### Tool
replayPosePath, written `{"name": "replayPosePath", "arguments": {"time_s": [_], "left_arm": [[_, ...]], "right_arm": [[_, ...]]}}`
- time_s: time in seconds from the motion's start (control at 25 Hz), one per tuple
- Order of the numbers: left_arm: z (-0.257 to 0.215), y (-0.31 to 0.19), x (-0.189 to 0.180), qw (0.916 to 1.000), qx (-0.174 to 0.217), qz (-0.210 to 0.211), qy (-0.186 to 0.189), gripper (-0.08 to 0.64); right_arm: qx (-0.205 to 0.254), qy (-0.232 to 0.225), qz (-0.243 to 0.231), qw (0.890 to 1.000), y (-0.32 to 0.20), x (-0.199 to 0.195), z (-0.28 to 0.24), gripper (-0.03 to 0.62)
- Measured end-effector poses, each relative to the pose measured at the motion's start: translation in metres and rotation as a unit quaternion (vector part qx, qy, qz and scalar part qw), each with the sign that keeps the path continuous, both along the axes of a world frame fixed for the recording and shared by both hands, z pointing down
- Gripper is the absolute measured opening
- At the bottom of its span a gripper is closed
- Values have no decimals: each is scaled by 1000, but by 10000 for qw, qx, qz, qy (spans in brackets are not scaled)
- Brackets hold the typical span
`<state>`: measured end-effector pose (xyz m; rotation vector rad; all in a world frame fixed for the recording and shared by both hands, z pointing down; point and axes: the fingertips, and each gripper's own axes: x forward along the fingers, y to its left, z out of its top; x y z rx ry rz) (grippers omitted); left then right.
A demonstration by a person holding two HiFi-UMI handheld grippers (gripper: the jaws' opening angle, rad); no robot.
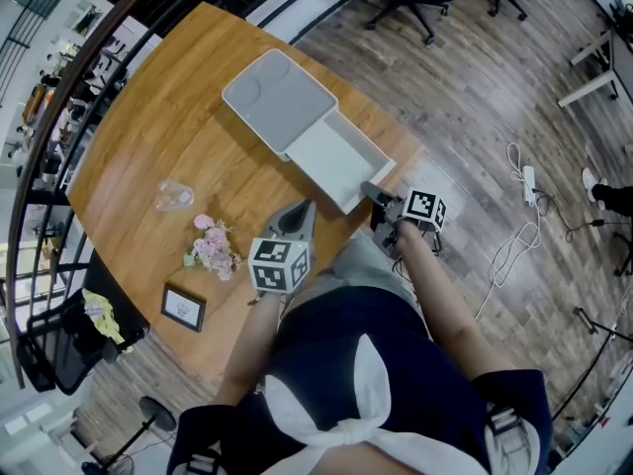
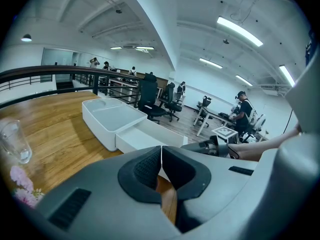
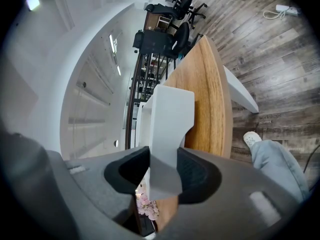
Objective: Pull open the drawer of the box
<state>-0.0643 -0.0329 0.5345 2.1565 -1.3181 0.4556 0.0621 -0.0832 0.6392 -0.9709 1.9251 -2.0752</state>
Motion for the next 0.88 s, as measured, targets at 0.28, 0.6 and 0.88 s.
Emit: {"name": "replayPosePath", "arguments": {"time_s": [0.28,0.6,0.88], "left_arm": [[2,3,3,10000,-14,-18,42,23],[-1,7,5,10000,-3,-27,26,23],[-3,7,6,10000,48,-60,11,23]], "right_arm": [[-42,34,47,10000,8,5,6,172],[-26,212,-33,9998,10,7,9,176],[366,864,-612,9937,14,4,-3,241]]}}
